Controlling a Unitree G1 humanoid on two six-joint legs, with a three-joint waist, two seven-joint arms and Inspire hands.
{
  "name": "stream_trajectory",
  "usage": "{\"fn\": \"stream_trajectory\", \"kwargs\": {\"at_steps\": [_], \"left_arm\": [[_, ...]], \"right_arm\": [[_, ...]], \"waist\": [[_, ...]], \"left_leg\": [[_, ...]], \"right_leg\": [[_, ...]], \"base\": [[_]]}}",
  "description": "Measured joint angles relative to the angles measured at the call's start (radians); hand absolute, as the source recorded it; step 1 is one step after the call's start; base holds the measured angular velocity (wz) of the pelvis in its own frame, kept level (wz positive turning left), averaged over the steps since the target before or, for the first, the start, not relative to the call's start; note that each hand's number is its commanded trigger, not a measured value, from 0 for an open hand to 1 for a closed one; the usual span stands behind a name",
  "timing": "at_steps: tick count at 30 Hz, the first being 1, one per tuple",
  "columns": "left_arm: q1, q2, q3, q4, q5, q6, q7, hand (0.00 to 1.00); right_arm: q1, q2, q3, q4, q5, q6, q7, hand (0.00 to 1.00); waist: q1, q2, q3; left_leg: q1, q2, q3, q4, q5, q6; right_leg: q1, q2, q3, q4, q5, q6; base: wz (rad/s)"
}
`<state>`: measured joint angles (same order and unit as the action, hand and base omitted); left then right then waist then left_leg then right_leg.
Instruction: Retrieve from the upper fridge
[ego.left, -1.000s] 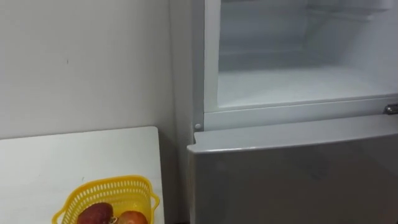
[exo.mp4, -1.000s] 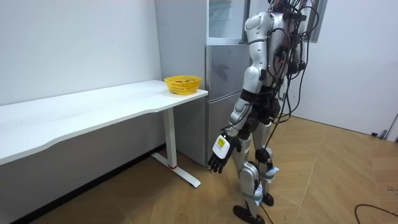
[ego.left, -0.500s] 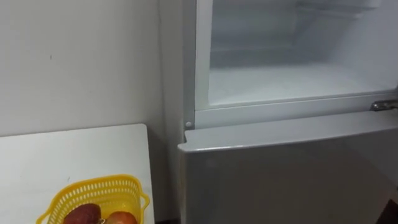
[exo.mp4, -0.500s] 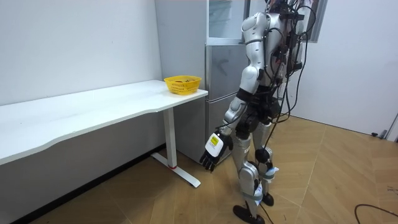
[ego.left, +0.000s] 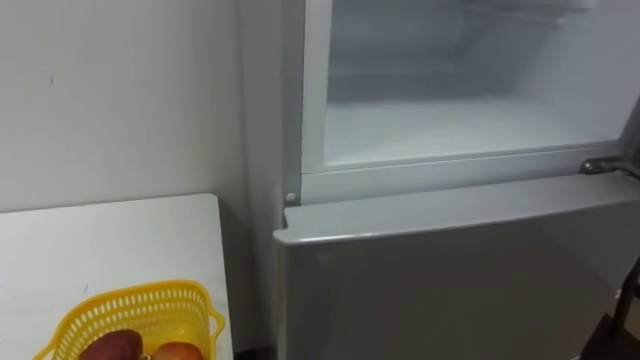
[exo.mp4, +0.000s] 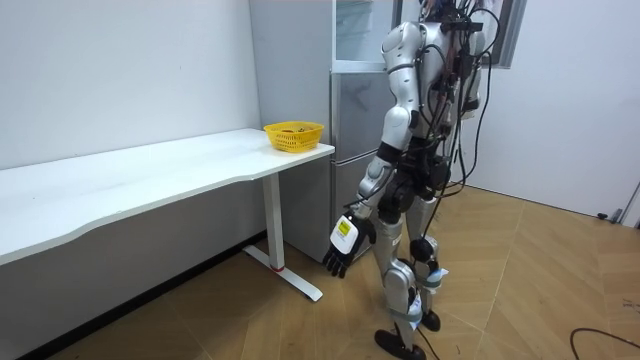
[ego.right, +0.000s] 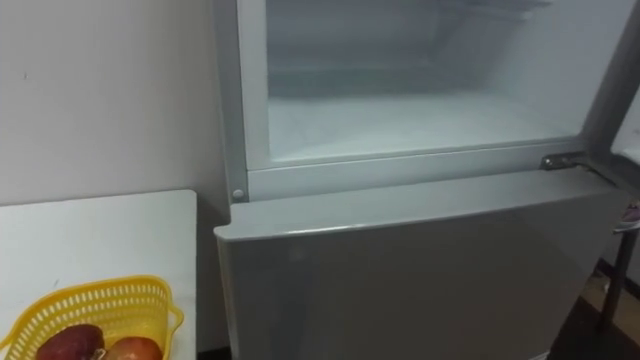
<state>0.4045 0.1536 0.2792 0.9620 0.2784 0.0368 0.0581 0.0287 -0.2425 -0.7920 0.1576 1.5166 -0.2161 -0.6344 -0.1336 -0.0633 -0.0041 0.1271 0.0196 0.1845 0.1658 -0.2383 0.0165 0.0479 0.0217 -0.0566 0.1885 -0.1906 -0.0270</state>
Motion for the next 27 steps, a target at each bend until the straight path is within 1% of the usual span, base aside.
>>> {"fn": "stream_trajectory", "kwargs": {"at_steps": [2, 4, 5, 6, 8, 10, 12, 14, 17, 19, 21, 24, 27], "left_arm": [[0.000, 0.000, 0.016, 0.000, 0.000, 0.000, -0.005, 0.00], [0.002, 0.000, 0.040, 0.000, 0.000, 0.001, -0.005, 0.00], [0.002, 0.000, 0.045, 0.000, 0.000, 0.001, -0.005, 0.00], [0.002, -0.001, 0.055, 0.000, 0.000, 0.001, -0.005, 0.00], [0.002, -0.001, 0.068, 0.000, -0.001, 0.001, -0.005, 0.00], [0.004, -0.001, 0.071, 0.003, -0.001, 0.001, -0.004, 0.00], [0.004, -0.001, 0.071, 0.004, -0.001, 0.000, -0.004, 0.00], [0.003, -0.003, 0.071, 0.007, -0.001, -0.004, -0.004, 0.00], [0.003, -0.012, 0.071, 0.010, 0.000, -0.007, -0.003, 0.00], [0.003, -0.019, 0.080, 0.015, 0.001, -0.025, -0.003, 0.00], [0.003, -0.019, 0.080, 0.032, 0.002, -0.036, -0.003, 0.00], [0.003, -0.023, 0.092, 0.043, 0.023, -0.037, -0.005, 0.00], [0.000, -0.025, 0.111, 0.059, 0.023, -0.037, -0.021, 0.00]], "right_arm": [[-0.019, -0.011, -0.017, 0.000, 0.000, 0.000, 0.006, 0.00], [-0.031, -0.038, -0.024, -0.001, 0.002, 0.001, 0.006, 0.00], [-0.036, -0.044, -0.028, -0.002, 0.003, 0.001, 0.006, 0.00], [-0.053, -0.057, -0.040, -0.006, 0.003, 0.001, 0.005, 0.00], [-0.073, -0.084, -0.063, -0.023, -0.002, 0.003, 0.001, 0.00], [-0.085, -0.128, -0.066, -0.073, -0.002, 0.002, -0.010, 0.00], [-0.089, -0.153, -0.065, -0.091, -0.004, -0.003, -0.005, 0.00], [-0.090, -0.154, -0.069, -0.102, -0.013, -0.005, -0.018, 0.00], [-0.090, -0.154, -0.067, -0.104, -0.033, -0.017, -0.024, 0.00], [-0.090, -0.154, -0.066, -0.107, -0.033, -0.024, -0.023, 0.00], [-0.090, -0.153, -0.063, -0.114, -0.031, -0.032, -0.023, 0.00], [-0.090, -0.145, -0.061, -0.138, -0.036, -0.055, -0.023, 0.00], [-0.090, -0.141, -0.048, -0.143, -0.113, -0.056, -0.019, 0.00]], "waist": [[0.000, 0.002, 0.0004], [0.000, 0.002, 0.0004], [-0.001, 0.002, 0.0005], [-0.003, 0.002, 0.0005], [-0.004, 0.001, 0.0005], [-0.002, 0.000, 0.0007], [-0.001, -0.003, 0.0002], [0.001, -0.008, 0.0007], [0.004, -0.009, 0.0009], [0.011, -0.009, 0.0008], [0.012, -0.009, 0.0008], [0.024, -0.008, 0.0008], [0.029, -0.004, 0.0003]], "left_leg": [[0.001, 0.000, 0.000, 0.000, 0.000, 0.000], [0.003, 0.000, 0.000, 0.000, 0.000, 0.000], [0.003, 0.000, 0.000, 0.000, 0.000, 0.000], [0.003, 0.000, 0.000, -0.001, 0.000, 0.000], [0.004, 0.000, 0.000, -0.001, 0.000, 0.000], [0.006, 0.000, 0.001, -0.001, 0.000, 0.000], [0.008, 0.001, 0.002, -0.001, 0.000, 0.000], [0.006, 0.001, 0.001, -0.001, 0.000, 0.000], [0.005, 0.000, 0.001, 0.001, 0.000, 0.000], [-0.001, 0.000, -0.001, 0.001, 0.000, 0.000], [-0.002, -0.001, -0.002, 0.001, 0.000, 0.000], [-0.014, -0.002, 0.000, 0.003, 0.000, 0.000], [-0.015, -0.002, 0.000, 0.003, 0.000, 0.000]], "right_leg": [[0.002, 0.000, 0.000, 0.000, 0.000, 0.000], [0.003, 0.000, 0.000, 0.001, 0.000, 0.000], [0.003, 0.000, 0.000, 0.002, 0.000, 0.000], [0.004, 0.000, 0.000, 0.003, 0.000, 0.000], [0.003, 0.000, 0.002, 0.003, 0.000, 0.000], [0.004, 0.002, 0.009, 0.000, 0.000, 0.000], [0.004, 0.004, 0.014, -0.001, 0.000, 0.000], [0.003, 0.004, 0.013, 0.000, 0.000, 0.000], [-0.002, 0.003, 0.013, 0.002, -0.001, 0.000], [-0.015, 0.003, 0.013, 0.021, -0.001, 0.000], [-0.019, 0.001, 0.012, 0.034, -0.005, -0.001], [-0.037, -0.001, 0.014, 0.053, -0.011, -0.002], [-0.045, -0.001, 0.012, 0.052, -0.011, -0.002]], "base": [[0.00], [0.00], [0.00], [0.00], [0.00], [-0.04], [-0.02], [0.00], [-0.01], [-0.06], [-0.02], [-0.03], [-0.01]]}}
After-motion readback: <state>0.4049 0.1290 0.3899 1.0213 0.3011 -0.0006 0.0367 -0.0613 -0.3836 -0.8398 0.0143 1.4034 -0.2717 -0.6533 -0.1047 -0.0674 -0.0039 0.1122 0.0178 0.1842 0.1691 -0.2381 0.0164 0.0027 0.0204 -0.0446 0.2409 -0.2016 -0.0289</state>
